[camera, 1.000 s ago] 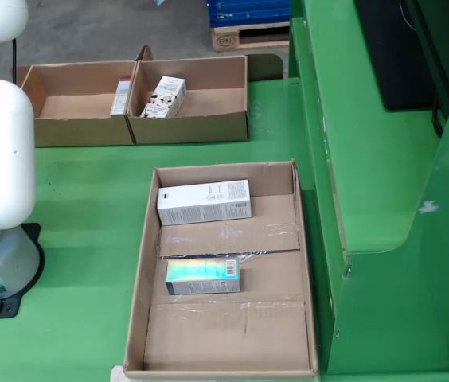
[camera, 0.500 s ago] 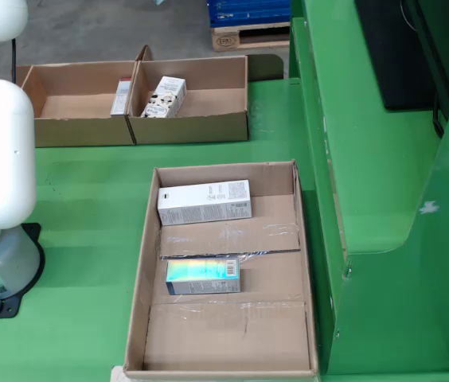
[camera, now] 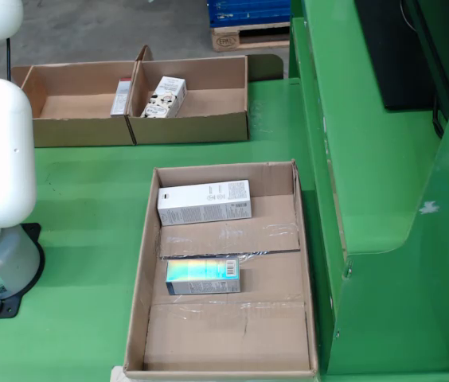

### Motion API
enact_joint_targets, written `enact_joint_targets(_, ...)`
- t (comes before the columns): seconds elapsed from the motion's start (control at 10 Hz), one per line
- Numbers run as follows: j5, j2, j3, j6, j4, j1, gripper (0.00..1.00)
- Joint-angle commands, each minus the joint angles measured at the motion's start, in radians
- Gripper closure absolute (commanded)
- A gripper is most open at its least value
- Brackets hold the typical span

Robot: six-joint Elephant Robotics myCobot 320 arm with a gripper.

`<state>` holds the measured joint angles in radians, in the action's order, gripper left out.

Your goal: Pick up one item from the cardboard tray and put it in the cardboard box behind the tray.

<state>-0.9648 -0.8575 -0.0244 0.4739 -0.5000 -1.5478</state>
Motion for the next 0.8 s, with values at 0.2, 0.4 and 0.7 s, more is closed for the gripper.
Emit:
enact_joint_targets(0.2, 0.009, 0.077, 0.024, -0.069, -0.012, 0.020, 1.00)
enact_joint_targets(0.4, -0.001, 0.111, 0.024, -0.093, -0.015, 0.049, 1.00)
enact_joint_targets(0.7, -0.142, 0.119, 0.024, -0.109, -0.037, 0.091, 1.00)
